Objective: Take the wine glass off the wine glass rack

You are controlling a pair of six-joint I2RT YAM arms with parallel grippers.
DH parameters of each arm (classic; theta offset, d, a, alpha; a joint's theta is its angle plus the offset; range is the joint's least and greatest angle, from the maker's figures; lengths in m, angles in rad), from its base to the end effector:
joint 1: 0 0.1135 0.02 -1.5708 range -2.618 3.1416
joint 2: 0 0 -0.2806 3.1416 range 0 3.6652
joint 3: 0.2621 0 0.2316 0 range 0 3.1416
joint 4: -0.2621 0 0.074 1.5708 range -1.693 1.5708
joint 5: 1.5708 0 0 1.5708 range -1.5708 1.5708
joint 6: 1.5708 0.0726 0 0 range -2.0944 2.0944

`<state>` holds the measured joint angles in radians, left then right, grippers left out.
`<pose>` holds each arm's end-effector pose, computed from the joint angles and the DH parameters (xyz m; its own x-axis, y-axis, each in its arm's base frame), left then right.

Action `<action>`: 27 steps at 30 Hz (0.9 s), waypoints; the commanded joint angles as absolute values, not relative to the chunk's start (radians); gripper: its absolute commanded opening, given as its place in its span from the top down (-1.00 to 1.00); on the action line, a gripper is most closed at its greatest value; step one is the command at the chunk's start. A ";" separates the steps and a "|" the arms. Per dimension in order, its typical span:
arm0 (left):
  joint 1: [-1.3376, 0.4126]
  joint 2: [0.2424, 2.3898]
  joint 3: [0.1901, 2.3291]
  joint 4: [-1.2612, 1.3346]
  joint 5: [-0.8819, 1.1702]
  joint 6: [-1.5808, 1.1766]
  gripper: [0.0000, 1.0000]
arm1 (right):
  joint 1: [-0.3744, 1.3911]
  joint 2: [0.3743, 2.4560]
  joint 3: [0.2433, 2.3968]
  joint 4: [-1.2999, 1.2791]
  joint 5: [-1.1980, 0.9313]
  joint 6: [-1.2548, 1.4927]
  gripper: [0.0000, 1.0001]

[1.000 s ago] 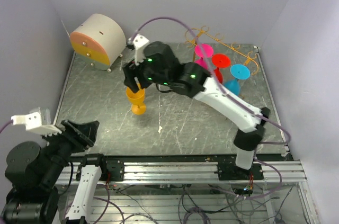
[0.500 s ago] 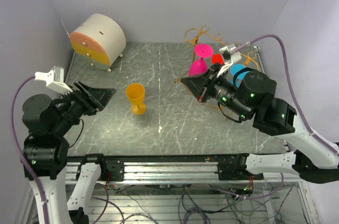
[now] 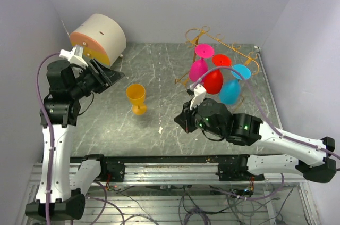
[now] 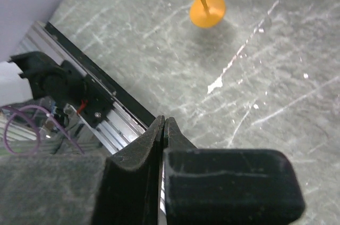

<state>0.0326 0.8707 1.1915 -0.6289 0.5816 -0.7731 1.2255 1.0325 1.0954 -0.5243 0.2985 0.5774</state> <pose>0.1621 -0.0346 0.4147 -0.5633 -0.6022 -0.5657 0.1433 0.6031 -0.7847 0.0959 0.2036 0.3645 -0.5685 -0.0392 -0.8217 -0.5966 0.7074 0.3791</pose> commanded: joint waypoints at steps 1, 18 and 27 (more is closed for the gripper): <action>-0.038 0.937 1.255 -0.536 0.571 -0.737 -0.14 | 1.230 1.022 1.022 -0.551 0.327 0.640 1.00; -0.636 1.233 1.356 -0.298 0.187 -0.834 -0.19 | 1.231 0.759 0.901 -0.517 0.236 0.671 0.75; -0.640 1.252 1.319 -0.224 0.208 -0.881 -0.19 | 1.230 1.044 1.405 -0.655 0.521 0.518 0.71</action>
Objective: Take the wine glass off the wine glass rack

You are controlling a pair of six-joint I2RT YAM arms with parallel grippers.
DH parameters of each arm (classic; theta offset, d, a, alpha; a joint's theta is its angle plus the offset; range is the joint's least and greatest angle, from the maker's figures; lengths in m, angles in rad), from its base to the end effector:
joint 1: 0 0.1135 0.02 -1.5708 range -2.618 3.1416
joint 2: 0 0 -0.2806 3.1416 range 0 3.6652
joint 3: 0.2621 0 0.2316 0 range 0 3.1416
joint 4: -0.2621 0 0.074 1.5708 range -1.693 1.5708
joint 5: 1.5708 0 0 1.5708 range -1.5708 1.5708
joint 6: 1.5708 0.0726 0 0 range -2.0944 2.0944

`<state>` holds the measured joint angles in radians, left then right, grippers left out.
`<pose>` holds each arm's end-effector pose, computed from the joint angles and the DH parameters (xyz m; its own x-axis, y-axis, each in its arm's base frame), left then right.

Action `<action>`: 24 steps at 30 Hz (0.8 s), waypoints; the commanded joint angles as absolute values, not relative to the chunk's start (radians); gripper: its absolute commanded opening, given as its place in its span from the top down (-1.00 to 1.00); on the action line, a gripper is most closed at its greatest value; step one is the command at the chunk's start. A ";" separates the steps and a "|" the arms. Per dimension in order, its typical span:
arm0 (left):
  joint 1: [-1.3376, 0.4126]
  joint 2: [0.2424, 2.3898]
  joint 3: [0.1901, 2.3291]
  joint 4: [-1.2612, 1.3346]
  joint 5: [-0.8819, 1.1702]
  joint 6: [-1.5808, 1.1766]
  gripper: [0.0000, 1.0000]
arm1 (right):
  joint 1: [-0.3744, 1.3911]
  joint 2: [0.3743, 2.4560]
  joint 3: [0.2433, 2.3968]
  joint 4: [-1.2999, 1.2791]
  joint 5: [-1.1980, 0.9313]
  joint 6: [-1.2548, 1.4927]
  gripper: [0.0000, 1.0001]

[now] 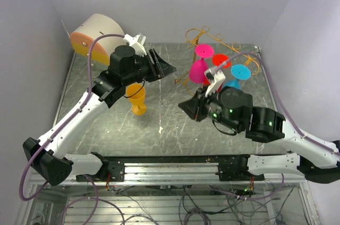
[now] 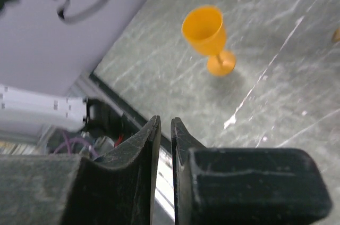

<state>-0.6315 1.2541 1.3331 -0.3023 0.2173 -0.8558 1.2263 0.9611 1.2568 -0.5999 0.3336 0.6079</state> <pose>0.2266 -0.1851 0.4255 -0.6806 -0.4157 -0.6033 0.3542 0.5341 -0.7676 0.0872 0.1726 0.4234 -0.5307 0.1188 -0.8392 -0.5856 0.6643 0.4644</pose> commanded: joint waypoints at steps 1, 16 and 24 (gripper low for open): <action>-0.640 1.249 1.320 -0.231 0.200 -0.877 -0.19 | 1.228 1.065 1.454 -0.660 0.576 0.500 0.70; -0.684 1.271 1.276 -0.163 0.185 -0.913 -0.17 | 0.458 1.416 1.975 -0.822 0.147 0.314 0.62; -0.739 1.337 1.312 -0.043 0.118 -0.956 -0.17 | 0.049 1.295 1.783 -0.642 -0.117 0.501 0.57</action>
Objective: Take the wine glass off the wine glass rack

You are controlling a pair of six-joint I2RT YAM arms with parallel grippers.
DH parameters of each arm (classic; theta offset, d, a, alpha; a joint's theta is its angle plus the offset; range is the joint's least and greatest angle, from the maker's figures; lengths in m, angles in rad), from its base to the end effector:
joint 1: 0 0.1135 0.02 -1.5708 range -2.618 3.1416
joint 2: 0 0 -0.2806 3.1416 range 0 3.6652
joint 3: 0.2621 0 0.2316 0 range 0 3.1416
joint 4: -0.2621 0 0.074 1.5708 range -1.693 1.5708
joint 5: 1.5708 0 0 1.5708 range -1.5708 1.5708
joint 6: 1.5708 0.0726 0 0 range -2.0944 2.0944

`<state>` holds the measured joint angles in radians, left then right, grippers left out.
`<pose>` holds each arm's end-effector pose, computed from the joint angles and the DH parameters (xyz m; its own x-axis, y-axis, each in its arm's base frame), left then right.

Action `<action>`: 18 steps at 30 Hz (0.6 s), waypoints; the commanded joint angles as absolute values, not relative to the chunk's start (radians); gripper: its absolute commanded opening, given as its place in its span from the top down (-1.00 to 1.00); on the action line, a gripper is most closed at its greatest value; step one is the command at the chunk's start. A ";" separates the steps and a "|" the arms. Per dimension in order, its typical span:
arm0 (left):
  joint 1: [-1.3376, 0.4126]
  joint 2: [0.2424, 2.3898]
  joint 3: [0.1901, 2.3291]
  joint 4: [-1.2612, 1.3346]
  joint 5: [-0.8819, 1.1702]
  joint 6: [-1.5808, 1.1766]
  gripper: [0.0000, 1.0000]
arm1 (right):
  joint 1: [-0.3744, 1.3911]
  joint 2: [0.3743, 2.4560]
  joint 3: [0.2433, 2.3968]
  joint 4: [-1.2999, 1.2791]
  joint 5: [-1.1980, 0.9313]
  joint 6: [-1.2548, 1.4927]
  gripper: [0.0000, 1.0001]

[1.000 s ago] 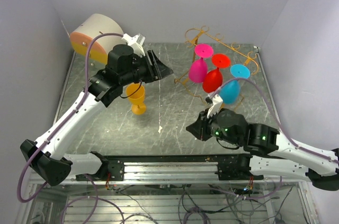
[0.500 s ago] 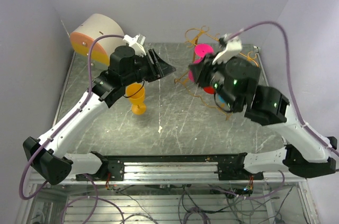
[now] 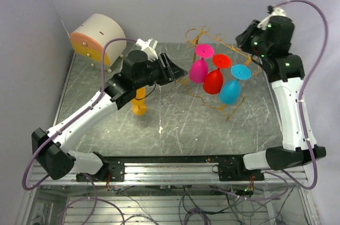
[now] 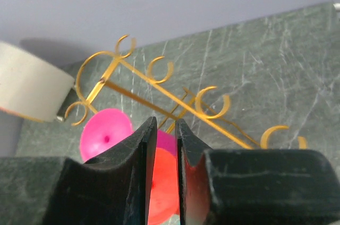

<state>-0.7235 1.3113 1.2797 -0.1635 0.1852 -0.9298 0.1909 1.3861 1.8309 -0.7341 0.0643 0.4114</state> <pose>0.2280 -0.2193 0.4094 -0.7169 -0.4178 -0.5580 0.3536 0.4719 -0.8076 0.2806 0.0495 0.4980 -0.3083 0.3469 -0.8858 -0.0061 0.9304 0.3665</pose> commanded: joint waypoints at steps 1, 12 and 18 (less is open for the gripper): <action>-0.739 1.346 1.317 -0.028 0.104 -0.963 -0.17 | 0.006 1.276 1.745 -0.620 -0.142 0.519 0.55; -0.740 1.458 1.354 0.145 0.011 -1.089 -0.15 | -0.179 1.042 1.498 -0.504 -0.278 0.606 0.09; -0.736 1.540 1.404 0.206 0.034 -1.131 -0.13 | -0.179 0.890 1.407 -0.527 -0.249 0.593 0.11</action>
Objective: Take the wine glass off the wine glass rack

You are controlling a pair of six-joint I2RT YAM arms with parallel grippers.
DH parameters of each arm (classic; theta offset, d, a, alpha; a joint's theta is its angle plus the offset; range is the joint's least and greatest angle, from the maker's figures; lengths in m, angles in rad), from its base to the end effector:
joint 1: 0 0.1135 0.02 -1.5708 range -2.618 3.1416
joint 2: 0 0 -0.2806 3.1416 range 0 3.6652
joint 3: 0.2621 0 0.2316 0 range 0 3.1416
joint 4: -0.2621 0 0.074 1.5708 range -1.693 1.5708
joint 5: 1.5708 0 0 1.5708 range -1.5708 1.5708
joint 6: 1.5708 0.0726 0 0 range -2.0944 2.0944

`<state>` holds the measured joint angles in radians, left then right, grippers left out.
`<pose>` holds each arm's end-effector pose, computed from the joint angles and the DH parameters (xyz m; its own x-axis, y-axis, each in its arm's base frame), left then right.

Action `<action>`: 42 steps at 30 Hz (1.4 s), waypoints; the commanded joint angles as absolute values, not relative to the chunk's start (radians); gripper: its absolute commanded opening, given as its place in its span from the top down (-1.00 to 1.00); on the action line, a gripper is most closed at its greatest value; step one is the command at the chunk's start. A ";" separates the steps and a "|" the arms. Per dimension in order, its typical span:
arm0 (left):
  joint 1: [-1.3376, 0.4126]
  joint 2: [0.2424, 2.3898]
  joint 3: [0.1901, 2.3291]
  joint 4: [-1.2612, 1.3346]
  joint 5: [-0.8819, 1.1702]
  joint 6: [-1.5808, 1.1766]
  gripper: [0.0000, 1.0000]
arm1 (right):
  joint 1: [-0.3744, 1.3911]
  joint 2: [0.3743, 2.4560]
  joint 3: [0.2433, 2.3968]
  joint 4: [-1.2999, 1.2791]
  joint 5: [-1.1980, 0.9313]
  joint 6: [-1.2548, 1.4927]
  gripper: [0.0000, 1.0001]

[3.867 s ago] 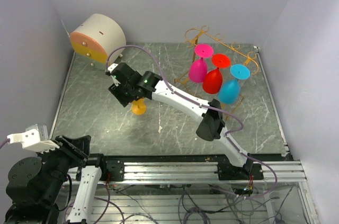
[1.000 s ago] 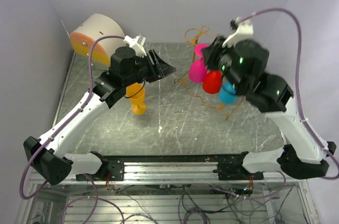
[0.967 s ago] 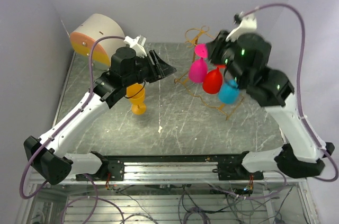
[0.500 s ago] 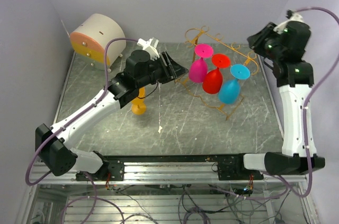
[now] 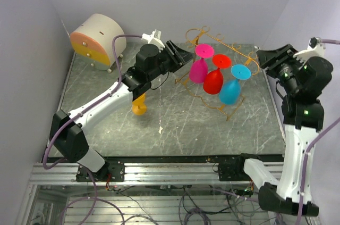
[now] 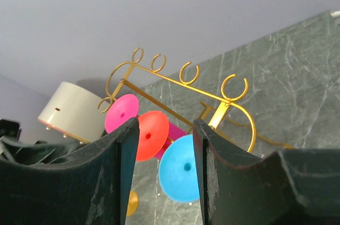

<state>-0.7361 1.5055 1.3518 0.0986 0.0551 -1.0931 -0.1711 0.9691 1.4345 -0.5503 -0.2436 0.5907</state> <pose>0.2776 -0.2569 0.4105 -0.6503 -0.6073 -0.4563 0.2907 0.3560 -0.8881 0.1785 -0.0131 0.4866 -0.1093 0.5674 -0.8162 -0.0129 0.8202 0.5719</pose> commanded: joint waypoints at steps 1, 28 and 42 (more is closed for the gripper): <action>-0.736 1.555 1.412 0.211 0.040 -1.140 -0.13 | -0.179 0.874 1.404 -0.542 -0.249 0.586 0.11; -0.719 1.722 1.551 0.205 0.075 -1.196 0.22 | -0.178 0.817 1.359 -0.584 -0.300 0.548 0.13; -0.719 1.735 1.563 0.189 0.074 -1.194 0.26 | -0.178 0.805 1.326 -0.557 -0.321 0.562 0.13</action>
<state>-0.7235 1.7206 1.5196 0.1730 0.0643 -1.2011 -0.1711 0.8158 1.3338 -0.5854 -0.3065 0.5644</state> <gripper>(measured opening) 0.379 0.438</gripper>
